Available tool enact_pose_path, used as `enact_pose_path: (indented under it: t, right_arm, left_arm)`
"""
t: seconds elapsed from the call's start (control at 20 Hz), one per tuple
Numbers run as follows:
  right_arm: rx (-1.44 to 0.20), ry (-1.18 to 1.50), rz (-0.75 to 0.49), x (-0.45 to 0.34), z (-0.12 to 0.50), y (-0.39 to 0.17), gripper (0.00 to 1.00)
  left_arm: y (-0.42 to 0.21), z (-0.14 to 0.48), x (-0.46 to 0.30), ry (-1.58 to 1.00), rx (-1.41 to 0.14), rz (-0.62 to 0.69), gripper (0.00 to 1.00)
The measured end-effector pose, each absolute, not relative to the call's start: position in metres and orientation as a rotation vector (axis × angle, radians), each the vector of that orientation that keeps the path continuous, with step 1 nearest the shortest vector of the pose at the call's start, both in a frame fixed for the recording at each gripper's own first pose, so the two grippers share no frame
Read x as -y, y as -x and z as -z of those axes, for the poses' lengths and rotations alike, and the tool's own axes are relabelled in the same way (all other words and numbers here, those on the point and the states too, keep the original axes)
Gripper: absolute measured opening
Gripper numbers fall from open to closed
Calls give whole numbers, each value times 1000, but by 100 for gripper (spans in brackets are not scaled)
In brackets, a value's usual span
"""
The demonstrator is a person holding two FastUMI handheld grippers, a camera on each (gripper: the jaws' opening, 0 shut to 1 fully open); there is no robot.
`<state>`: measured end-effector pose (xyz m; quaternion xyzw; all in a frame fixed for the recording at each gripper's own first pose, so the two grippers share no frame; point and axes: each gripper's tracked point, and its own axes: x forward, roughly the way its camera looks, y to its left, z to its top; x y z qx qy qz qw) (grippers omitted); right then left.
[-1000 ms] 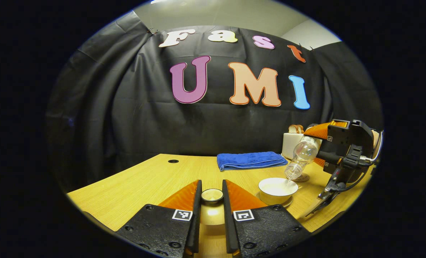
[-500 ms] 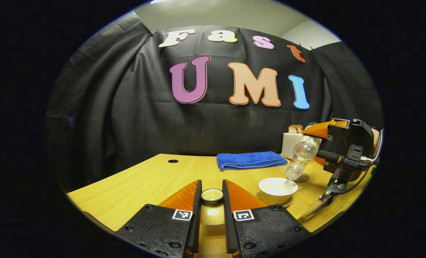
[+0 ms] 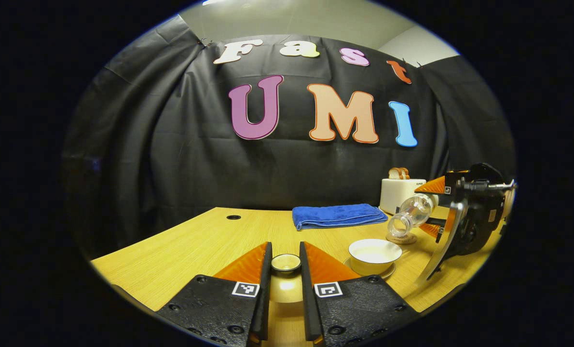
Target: Open the teacup lid with one hand, grasp the water bottle and pour water into the teacup with the other hand; after pouring, place the water bottle on the coaster and then close the teacup lid.
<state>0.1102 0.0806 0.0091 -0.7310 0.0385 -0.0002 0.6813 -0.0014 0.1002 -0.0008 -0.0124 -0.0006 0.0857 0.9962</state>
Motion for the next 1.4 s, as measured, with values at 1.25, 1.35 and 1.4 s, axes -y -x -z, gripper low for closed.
enact_pose_path:
  t: [1.25,1.35,1.4]
  right_arm:
    - [-223,104,-53,-27,-6,-158,80]
    - [-227,85,-44,-23,2,-165,80]
    - [-234,81,-37,-22,7,-168,79]
  left_arm:
    - [1,3,-103,21,2,-180,27]
    - [1,2,-103,20,2,-180,27]
    - [1,2,-103,20,2,-180,27]
